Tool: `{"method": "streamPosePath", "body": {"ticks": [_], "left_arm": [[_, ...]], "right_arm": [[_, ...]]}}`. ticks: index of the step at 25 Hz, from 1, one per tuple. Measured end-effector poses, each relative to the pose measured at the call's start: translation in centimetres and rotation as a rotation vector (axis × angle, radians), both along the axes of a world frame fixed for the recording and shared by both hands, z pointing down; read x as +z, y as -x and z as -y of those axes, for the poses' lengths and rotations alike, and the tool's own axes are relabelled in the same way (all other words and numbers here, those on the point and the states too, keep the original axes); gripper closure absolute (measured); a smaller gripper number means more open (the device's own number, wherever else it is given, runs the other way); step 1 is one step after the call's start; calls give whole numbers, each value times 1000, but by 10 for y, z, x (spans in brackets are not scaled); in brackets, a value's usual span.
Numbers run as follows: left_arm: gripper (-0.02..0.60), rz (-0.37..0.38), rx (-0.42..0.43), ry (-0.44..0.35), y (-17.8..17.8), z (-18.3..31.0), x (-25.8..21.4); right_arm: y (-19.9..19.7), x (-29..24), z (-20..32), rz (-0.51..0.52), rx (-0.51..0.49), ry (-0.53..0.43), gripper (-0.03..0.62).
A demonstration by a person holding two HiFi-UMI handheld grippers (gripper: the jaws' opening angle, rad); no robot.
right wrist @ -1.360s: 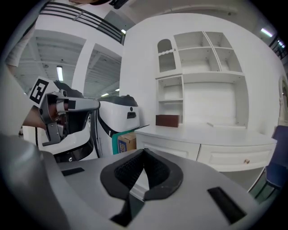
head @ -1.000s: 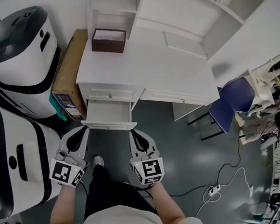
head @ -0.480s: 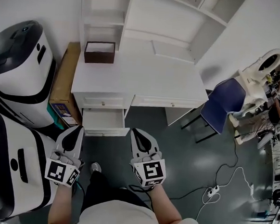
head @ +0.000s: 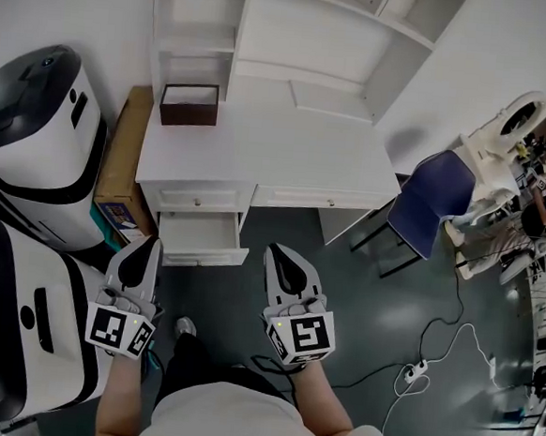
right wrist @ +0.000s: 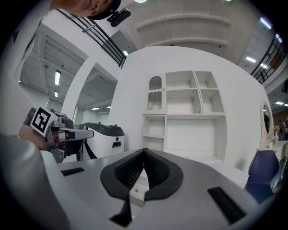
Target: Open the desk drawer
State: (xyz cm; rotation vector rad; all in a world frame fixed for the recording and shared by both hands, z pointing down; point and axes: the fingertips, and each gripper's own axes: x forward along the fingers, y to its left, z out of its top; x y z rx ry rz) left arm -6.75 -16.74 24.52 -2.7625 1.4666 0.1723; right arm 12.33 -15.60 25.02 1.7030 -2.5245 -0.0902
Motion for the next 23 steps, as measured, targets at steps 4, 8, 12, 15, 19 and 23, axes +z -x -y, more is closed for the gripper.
{"method": "streamPosePath", "body": {"ticks": [4,8,12,15,19,23], "left_arm": [[575,-8,-1,-6,-3,-1,-2],[575,-22,-11,-5,-1,-2,-2],[575,-24,-20,0,2,0,0],[575,-23,-30,-2,3,2,-1],[575,-21,-32,-7,5,7,-3],[575,-13,-37,-18,6,13,-7]], "right_arm": [[-4,-10,-1,-8,15,-27,592],[-6,-12,-2,-1,22,-31,592],[-5,-12,1,3,22,-36,592],[-3,-15,3,4,21,-43,592],[1,-15,7,9,19,-45,592],[2,-16,13,11,19,-52,592]]}}
